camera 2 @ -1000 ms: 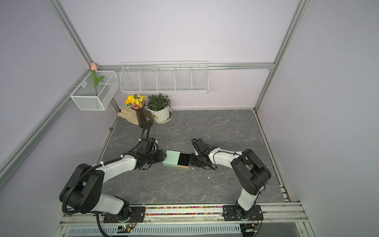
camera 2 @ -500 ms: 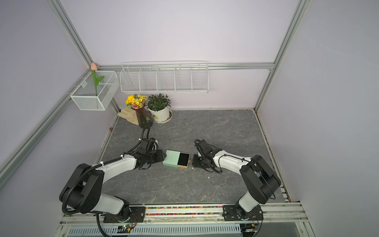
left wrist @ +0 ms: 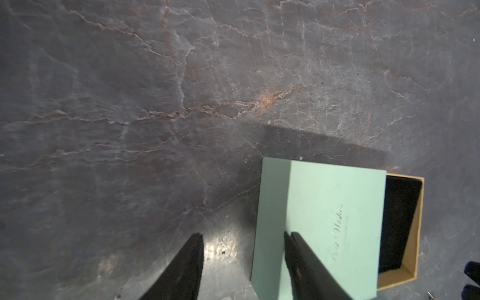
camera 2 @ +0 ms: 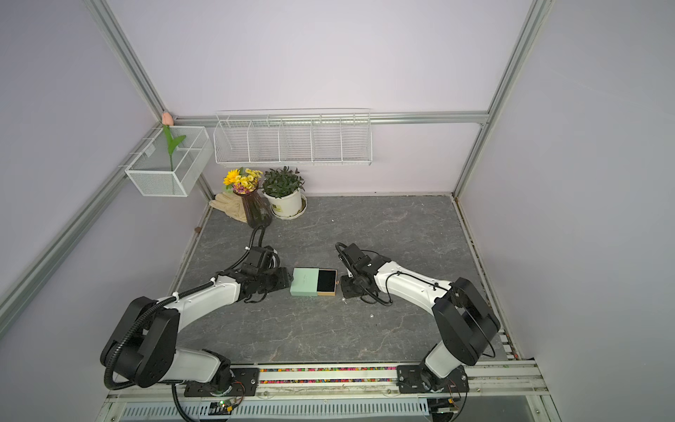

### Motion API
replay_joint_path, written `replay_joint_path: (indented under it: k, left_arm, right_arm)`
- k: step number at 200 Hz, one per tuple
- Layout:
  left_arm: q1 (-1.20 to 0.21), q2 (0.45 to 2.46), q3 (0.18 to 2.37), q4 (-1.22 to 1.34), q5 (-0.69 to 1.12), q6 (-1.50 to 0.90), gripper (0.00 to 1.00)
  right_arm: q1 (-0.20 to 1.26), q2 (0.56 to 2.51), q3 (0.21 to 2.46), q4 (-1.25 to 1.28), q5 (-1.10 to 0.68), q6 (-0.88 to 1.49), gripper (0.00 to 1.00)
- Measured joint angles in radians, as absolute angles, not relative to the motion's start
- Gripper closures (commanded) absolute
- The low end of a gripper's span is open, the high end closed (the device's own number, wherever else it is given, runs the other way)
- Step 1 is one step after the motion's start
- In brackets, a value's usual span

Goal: Place the earrings into the drawer-style jewelry box
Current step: Pick up the earring from the center of the board.

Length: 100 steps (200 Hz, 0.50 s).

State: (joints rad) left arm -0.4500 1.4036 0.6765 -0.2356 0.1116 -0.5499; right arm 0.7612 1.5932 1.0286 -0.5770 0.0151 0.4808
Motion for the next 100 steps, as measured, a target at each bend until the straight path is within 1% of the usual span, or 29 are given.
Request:
replay_joint_path:
  k: [32, 50, 75, 100]
  left_arm:
    - [-0.450, 1.264, 0.658, -0.263, 0.028, -0.587, 0.41]
    - [-0.444, 1.172, 0.635, -0.272, -0.030, -0.608, 0.37]
    - [-0.434, 1.082, 0.592, -0.279, -0.092, -0.630, 0.36]
    - [-0.416, 1.037, 0.549, -0.286, -0.130, -0.648, 0.36]
  right_arm:
    - [0.802, 1.668, 1.116, -0.654, 0.046, 0.435, 0.62]
    - [0.814, 1.703, 1.147, -0.686, 0.056, 0.417, 0.62]
    - [0.814, 1.747, 1.187, -0.728, 0.059, 0.402, 0.62]
    - [0.815, 1.787, 1.227, -0.756, 0.060, 0.388, 0.62]
